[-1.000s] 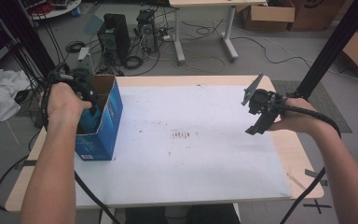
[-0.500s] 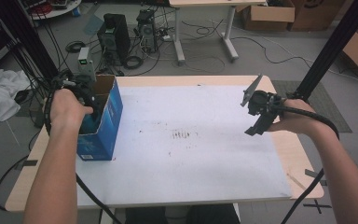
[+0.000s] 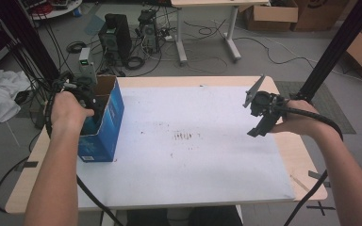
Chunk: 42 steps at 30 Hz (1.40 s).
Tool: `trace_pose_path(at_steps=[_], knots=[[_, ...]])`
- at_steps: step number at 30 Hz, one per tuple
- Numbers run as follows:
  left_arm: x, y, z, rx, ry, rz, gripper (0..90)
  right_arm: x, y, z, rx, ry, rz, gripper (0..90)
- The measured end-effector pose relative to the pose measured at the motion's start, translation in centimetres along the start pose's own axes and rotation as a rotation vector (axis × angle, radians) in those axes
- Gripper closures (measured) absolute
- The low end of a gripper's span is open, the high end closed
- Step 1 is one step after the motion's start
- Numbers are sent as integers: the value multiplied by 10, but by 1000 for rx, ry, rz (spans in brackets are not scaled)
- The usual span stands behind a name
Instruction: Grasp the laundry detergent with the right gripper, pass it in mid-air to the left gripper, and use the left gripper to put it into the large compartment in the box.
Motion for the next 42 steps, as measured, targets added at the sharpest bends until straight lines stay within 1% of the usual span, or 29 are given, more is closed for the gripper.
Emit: trace_pose_path(at_steps=[3, 4, 6, 7, 10, 12, 13, 17, 26, 29, 34, 35, 38, 42], knots=[[-1, 2, 0, 4, -5, 1, 385, 0, 0, 0, 0, 1, 1, 229], [-1, 3, 1, 13, -9, 13, 385, 0, -1, -1, 0, 1, 0, 229], [-1, 3, 0, 11, -16, 12, 385, 0, -1, -1, 2, 4, -1, 229], [-2, 4, 0, 18, -21, 22, 384, -1, -2, 0, 5, 4, -2, 230], [-2, 5, 0, 21, -19, 26, 384, -1, -2, 1, 5, 2, 0, 229], [-2, 6, 0, 18, -15, 20, 383, -2, -2, 1, 4, 7, -5, 229], [-2, 6, 0, 21, -12, 24, 383, -2, -2, 1, 5, 8, -2, 229], [-2, 6, 0, 22, -14, 23, 382, -3, -3, 0, 3, 7, 4, 228], [-3, 5, 0, 18, -13, 23, 381, -4, -3, -2, 0, 10, 1, 228], [-2, 6, 1, 18, -3, 22, 380, -4, -3, -2, 2, 14, 6, 227], [-2, 7, 0, 17, -5, 23, 379, -5, -3, -3, -2, 13, 5, 227], [-2, 7, 0, 13, 1, 24, 378, -5, -3, -4, -1, 14, 6, 228], [-2, 7, -1, 19, -4, 26, 376, -6, -3, -5, -3, 13, 7, 228], [-3, 7, -4, 31, 9, 29, 321, -6, -3, -7, -4, 18, 9, 228]])
Point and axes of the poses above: each handheld gripper's, and its own axes: z roughly forward along the jaws, x roughly out of its top, y roughly to its right, the point moved 5 cm from there along z, roughly forward along the jaws, and after that the axes turned 6 degrees about z, right-handed, at the moved point
